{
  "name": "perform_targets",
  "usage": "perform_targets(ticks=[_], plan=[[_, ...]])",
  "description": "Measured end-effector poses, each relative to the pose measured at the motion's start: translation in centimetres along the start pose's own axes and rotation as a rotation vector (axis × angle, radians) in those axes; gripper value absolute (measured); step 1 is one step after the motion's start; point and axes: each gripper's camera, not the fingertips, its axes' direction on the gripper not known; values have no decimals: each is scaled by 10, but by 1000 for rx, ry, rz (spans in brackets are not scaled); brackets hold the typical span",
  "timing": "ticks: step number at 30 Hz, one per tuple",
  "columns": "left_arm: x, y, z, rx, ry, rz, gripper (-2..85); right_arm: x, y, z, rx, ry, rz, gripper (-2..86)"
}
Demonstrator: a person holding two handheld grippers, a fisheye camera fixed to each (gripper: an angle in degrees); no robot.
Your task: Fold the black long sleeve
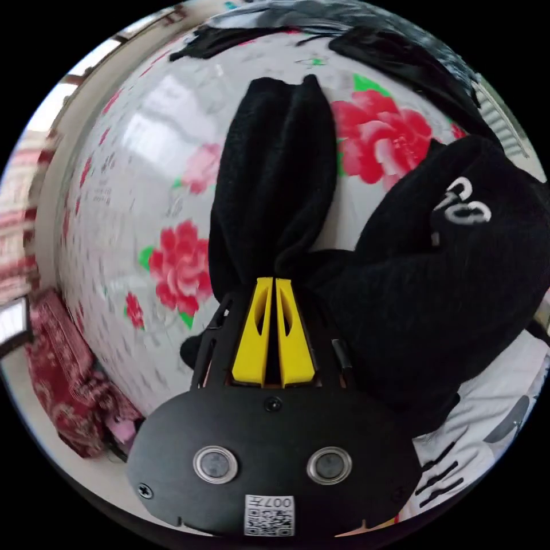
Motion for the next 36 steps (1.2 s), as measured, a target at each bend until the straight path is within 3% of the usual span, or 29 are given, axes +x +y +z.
perform_targets(ticks=[4, 8, 10, 15, 18, 23, 25, 27, 29, 36], plan=[[-51, 124, -39, 155, 56, -366, -10, -54, -28, -3, -56, 122, -232, 0], [-46, 287, -106, 456, 121, -665, -10, -115, -54, -25, -40, 166, -446, 0], [-22, 350, -136, 548, 1, -782, -10, -148, -59, -40, -17, 170, -558, 1], [78, 551, -253, 1067, -340, -1102, -9, -242, -65, -103, 118, 226, -803, 3], [122, 610, -281, 1208, -351, -1097, -8, -286, -55, -127, 171, 191, -934, 4], [147, 552, -222, 1076, -128, -935, 4, -326, -23, -100, 165, 282, -1042, 6], [156, 510, -180, 1057, -11, -875, 47, -328, -12, -88, 136, 301, -1038, 6], [160, 454, -124, 999, 199, -807, 160, -326, 2, -85, 111, 290, -1020, 6], [162, 417, -92, 976, 321, -731, 180, -325, 12, -93, 114, 275, -1011, 6], [151, 294, -68, 864, 399, -316, 197, -353, 62, -139, 147, 240, -1143, 6]])
